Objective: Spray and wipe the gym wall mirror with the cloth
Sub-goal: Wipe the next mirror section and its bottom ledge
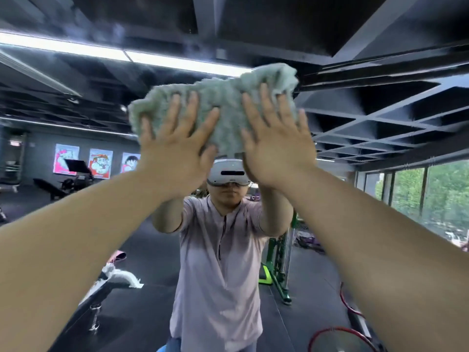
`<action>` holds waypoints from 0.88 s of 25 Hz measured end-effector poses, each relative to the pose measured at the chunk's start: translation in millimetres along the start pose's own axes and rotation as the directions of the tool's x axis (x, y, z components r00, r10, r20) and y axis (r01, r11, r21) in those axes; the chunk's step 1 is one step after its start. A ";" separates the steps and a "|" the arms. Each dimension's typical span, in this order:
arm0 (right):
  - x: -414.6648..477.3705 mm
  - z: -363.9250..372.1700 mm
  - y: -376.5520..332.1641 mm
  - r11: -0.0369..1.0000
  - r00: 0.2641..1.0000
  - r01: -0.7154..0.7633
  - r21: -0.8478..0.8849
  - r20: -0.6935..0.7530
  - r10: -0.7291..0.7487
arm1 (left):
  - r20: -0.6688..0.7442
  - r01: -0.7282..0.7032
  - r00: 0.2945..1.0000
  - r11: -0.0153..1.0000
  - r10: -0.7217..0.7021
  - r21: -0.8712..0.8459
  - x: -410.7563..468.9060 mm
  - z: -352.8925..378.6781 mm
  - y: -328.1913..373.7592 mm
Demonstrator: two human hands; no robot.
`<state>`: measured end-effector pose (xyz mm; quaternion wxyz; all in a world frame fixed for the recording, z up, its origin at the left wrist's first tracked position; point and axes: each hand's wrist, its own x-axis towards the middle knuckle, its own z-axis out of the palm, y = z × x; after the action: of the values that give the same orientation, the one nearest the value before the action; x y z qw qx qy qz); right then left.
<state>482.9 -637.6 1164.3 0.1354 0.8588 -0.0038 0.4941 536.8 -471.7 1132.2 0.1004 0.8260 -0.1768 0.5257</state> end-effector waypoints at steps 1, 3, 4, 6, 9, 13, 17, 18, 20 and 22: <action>-13.5 -0.3 19.8 0.997 0.997 -0.079 -0.002 0.006 0.079 | 0.026 -0.082 0.996 0.996 0.081 0.022 1.4 1.5 18.0; -46.6 3.8 39.7 0.969 0.969 -0.246 0.010 0.029 0.246 | 0.081 -0.253 0.965 0.966 0.247 0.059 -5.7 7.0 49.1; -61.1 8.1 37.4 0.946 0.945 -0.323 0.026 0.050 0.322 | 0.110 -0.332 0.940 0.939 0.322 0.088 -12.6 9.5 57.1; -73.6 18.5 14.5 0.902 0.904 -0.425 0.072 0.075 0.420 | 0.138 -0.429 0.901 0.893 0.412 0.137 -21.0 11.7 45.8; -52.8 24.4 -44.5 0.924 0.933 -0.359 0.128 0.043 0.357 | 0.066 -0.356 0.934 0.919 0.350 0.171 -20.6 9.3 -26.3; -19.6 23.2 -125.4 0.983 0.988 -0.150 0.106 0.040 0.146 | -0.040 -0.238 0.969 0.967 0.242 0.094 -40.3 14.8 -120.4; -23.6 26.5 -144.7 0.999 0.999 -0.013 0.036 0.053 0.011 | -0.049 -0.152 0.987 0.988 0.153 0.032 -63.4 22.5 -131.4; -26.3 25.0 -133.5 0.998 0.998 -0.052 0.025 0.048 0.050 | -0.044 -0.145 0.988 0.989 0.145 0.009 -59.2 18.1 -125.2; -37.5 22.9 -103.1 0.983 0.982 -0.184 0.013 0.046 0.184 | -0.008 -0.206 0.978 0.978 0.206 0.009 -43.1 10.6 -104.7; -58.1 25.7 -74.5 0.950 0.949 -0.311 0.012 0.056 0.310 | 0.041 -0.308 0.951 0.951 0.308 0.011 -33.6 9.3 -71.4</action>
<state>485.4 -579.3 1085.6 0.0472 0.8616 -0.1375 0.4863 560.0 -403.2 1099.3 0.0066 0.7993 -0.3009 0.5201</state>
